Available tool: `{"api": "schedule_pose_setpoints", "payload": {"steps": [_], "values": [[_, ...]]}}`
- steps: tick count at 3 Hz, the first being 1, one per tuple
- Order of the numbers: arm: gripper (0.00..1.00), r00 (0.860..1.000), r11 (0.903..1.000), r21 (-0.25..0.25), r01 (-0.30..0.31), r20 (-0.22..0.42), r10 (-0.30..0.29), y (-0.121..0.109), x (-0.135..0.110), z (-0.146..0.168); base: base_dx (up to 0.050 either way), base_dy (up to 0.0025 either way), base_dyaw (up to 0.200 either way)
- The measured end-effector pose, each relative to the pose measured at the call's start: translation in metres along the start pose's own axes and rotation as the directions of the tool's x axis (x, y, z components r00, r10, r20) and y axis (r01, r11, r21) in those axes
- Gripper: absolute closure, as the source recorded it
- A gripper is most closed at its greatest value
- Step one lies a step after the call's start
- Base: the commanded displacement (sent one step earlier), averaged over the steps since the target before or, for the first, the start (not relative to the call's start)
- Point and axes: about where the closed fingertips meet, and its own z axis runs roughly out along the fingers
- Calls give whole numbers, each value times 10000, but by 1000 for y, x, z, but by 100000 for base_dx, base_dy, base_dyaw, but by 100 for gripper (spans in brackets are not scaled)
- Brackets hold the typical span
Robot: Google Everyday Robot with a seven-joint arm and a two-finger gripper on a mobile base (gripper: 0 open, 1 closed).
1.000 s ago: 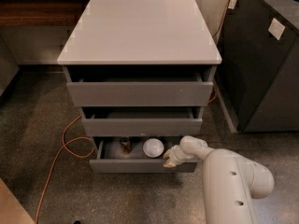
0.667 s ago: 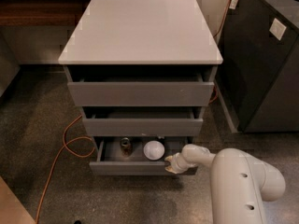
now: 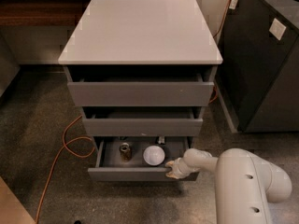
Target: Pick rxbar blueberry from bottom drawer and place on counter
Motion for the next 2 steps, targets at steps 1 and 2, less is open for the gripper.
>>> {"api": "schedule_pose_setpoints", "payload": {"steps": [1,2], "values": [[100,10000,10000,-2,-2,0,2,0,0,0,0,0,0],[100,10000,10000,-2,-2,0,2,0,0,0,0,0,0]]}}
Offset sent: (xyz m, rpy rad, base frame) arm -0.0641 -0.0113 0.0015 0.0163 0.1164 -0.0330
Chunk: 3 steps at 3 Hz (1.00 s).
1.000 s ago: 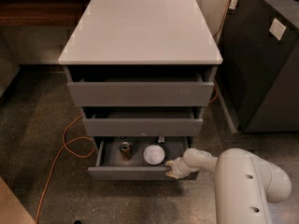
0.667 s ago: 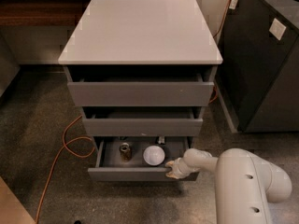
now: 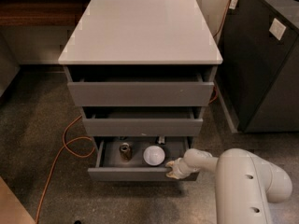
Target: Pick rxbar blueberry from bottom drawer and place on counter
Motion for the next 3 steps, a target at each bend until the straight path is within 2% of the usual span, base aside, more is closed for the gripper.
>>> {"api": "schedule_pose_setpoints", "payload": {"steps": [1,2,3], "values": [[100,10000,10000,-1,0,0,0,0,0,0,0,0,0],[87,10000,10000,-1,-1,0,1,0,0,0,0,0,0],[62,10000,10000,-1,-1,1,1,0,0,0,0,0,0]]}}
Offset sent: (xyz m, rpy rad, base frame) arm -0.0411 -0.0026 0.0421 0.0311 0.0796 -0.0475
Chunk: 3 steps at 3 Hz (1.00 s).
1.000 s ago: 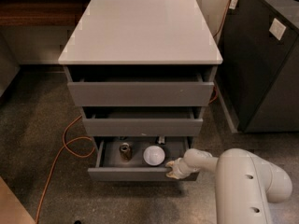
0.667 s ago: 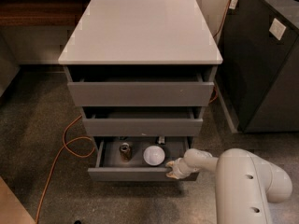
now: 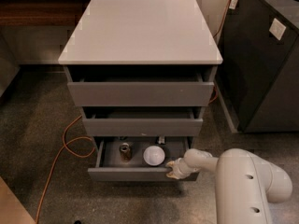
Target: Pick rxbar blueberry from bottom drawer and place on counter
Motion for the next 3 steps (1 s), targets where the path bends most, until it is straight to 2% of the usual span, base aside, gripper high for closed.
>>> {"api": "schedule_pose_setpoints", "payload": {"steps": [1,2,3], "values": [[31,10000,10000,0,0,1,0,0,0,0,0,0,0],[8,10000,10000,0,0,1,0,0,0,0,0,0,0],[0,9997,9999,114,47,258,-50,-8,-21,-34,0,0,0]]}}
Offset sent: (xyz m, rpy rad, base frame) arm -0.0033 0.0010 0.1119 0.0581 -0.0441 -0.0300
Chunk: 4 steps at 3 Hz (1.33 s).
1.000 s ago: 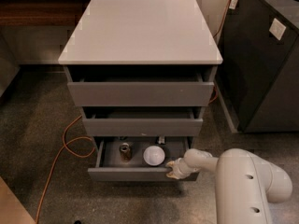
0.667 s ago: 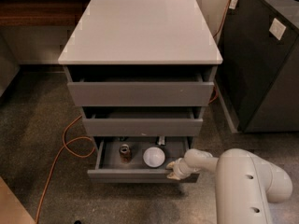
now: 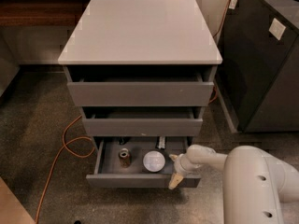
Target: Pick rxbar blueberry from bottom drawer and place on counter
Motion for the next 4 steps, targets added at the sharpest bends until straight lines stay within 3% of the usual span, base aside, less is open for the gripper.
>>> {"api": "schedule_pose_setpoints", "payload": {"steps": [1,2,4], "values": [[0,9994,9998,137,166,286,-170,-12,-26,-32,0,0,0],[0,9985,9997,93,221,492,-225,-24,-38,-44,0,0,0],[41,10000,9994,339,75,61,-77,-54,-25,-33,0,0,0]]}}
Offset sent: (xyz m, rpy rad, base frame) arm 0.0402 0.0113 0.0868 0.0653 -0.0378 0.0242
